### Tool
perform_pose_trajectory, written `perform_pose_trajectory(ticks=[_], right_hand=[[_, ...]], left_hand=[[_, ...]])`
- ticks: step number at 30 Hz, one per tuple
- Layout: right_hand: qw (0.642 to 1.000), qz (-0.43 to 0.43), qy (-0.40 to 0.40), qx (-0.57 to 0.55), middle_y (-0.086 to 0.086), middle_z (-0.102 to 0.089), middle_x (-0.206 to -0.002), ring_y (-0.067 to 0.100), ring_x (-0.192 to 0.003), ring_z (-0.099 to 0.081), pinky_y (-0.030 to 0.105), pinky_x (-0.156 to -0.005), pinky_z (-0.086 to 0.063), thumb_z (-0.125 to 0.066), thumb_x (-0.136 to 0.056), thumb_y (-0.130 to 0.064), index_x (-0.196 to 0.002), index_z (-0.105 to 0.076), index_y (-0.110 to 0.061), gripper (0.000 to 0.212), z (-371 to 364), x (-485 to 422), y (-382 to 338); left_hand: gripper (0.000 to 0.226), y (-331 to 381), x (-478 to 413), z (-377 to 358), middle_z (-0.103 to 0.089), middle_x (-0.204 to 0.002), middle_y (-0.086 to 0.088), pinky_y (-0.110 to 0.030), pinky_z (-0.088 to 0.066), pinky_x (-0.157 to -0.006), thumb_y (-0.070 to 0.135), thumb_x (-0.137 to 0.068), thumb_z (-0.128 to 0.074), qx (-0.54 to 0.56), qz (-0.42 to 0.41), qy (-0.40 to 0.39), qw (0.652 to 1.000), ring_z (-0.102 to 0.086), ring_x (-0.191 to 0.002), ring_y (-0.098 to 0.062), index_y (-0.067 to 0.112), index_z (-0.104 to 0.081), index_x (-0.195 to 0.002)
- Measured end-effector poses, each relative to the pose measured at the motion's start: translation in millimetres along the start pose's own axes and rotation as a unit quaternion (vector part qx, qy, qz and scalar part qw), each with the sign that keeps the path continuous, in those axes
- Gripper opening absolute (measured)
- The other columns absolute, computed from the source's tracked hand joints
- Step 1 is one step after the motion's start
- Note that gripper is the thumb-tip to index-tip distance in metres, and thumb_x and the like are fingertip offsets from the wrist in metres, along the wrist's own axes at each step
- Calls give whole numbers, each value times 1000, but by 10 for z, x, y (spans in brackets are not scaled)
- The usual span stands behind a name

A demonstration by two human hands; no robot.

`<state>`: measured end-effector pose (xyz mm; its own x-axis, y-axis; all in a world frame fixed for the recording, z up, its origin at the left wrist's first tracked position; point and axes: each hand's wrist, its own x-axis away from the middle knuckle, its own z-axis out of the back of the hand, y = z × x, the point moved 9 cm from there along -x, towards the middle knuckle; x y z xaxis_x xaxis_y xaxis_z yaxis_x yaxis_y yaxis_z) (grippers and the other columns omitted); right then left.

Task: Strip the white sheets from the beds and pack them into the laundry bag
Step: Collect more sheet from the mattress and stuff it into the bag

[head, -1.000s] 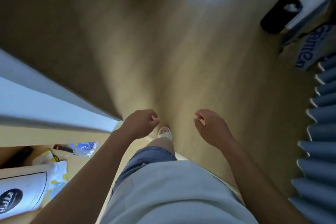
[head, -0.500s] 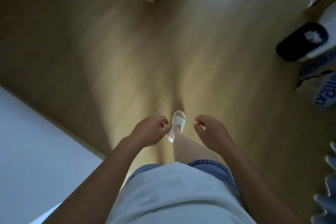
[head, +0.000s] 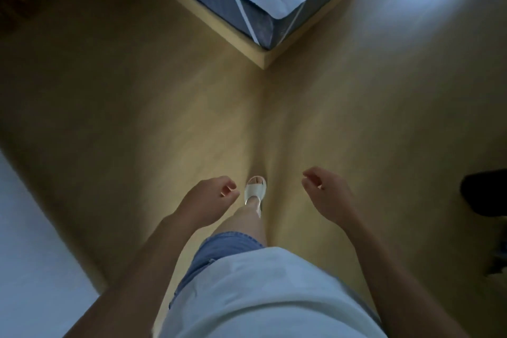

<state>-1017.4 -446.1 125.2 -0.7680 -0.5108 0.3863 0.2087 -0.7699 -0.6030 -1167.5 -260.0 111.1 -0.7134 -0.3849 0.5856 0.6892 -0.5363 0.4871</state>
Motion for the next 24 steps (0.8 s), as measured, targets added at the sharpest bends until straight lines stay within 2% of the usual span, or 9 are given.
perform_pose_trajectory(ticks=[4, 9, 11, 14, 17, 21, 24], right_hand=[[1000, -10, -4, -1, -3, -60, -83, 19, -82, -57, 28, -72, -40, -56, -93, -17, -101, -66, -11, 14, 497, -1022, -135], [999, -39, 8, -12, -6, -60, -87, 16, -84, -57, 24, -70, -35, -54, -94, -21, -110, -65, -14, 20, 1256, -2099, -109], [999, -51, 7, -8, -3, -62, -89, 14, -83, -54, 24, -68, -36, -54, -95, -22, -108, -65, -15, 19, 1557, -2463, 16], [998, -57, 6, -5, -2, -61, -85, 14, -78, -53, 14, -61, -36, -54, -94, -21, -96, -64, -12, 14, 2024, -3124, 270], [999, -30, 1, -12, -1, -59, -83, 19, -80, -56, 30, -72, -42, -55, -93, -15, -98, -65, -8, 13, 2528, -3911, 439], [998, 24, -50, 27, 9, -63, -96, 20, -86, -55, 25, -69, -34, -52, -95, -14, -109, -64, -5, 21, 3162, -4924, 370], [993, 43, -85, 63, 9, -64, -99, 22, -89, -57, 28, -72, -40, -52, -94, -19, -108, -64, -7, 23, 3421, -5511, 259]], left_hand=[[28, 585, -1047, 501, -66, -107, 2, -32, -48, -85, 34, -95, -54, -31, -16, -30, 999, -59, -93, -15, 18, -62, -116], [30, 1778, -2369, 1071, -67, -108, -2, -30, -49, -84, 34, -94, -55, -72, -75, -51, 993, -61, -96, -19, 15, -64, -116], [30, 2252, -2846, 1126, -68, -109, -3, -31, -49, -84, 35, -94, -55, -70, -91, -59, 992, -62, -95, -19, 16, -64, -115], [31, 2871, -3550, 1112, -67, -110, -3, -30, -48, -84, 35, -94, -55, -81, -96, -74, 989, -61, -96, -18, 16, -63, -117], [33, 3448, -4157, 1168, -65, -115, -1, -31, -48, -85, 37, -95, -52, -84, -86, -69, 990, -60, -100, -17, 17, -60, -121], [34, 4124, -4807, 1395, -65, -116, 1, -33, -49, -88, 37, -96, -51, -36, -43, -67, 996, -60, -100, -15, 18, -58, -124], [34, 4394, -5181, 1630, -64, -115, 1, -32, -48, -89, 36, -96, -52, -14, -19, -59, 998, -59, -100, -15, 19, -58, -124]])
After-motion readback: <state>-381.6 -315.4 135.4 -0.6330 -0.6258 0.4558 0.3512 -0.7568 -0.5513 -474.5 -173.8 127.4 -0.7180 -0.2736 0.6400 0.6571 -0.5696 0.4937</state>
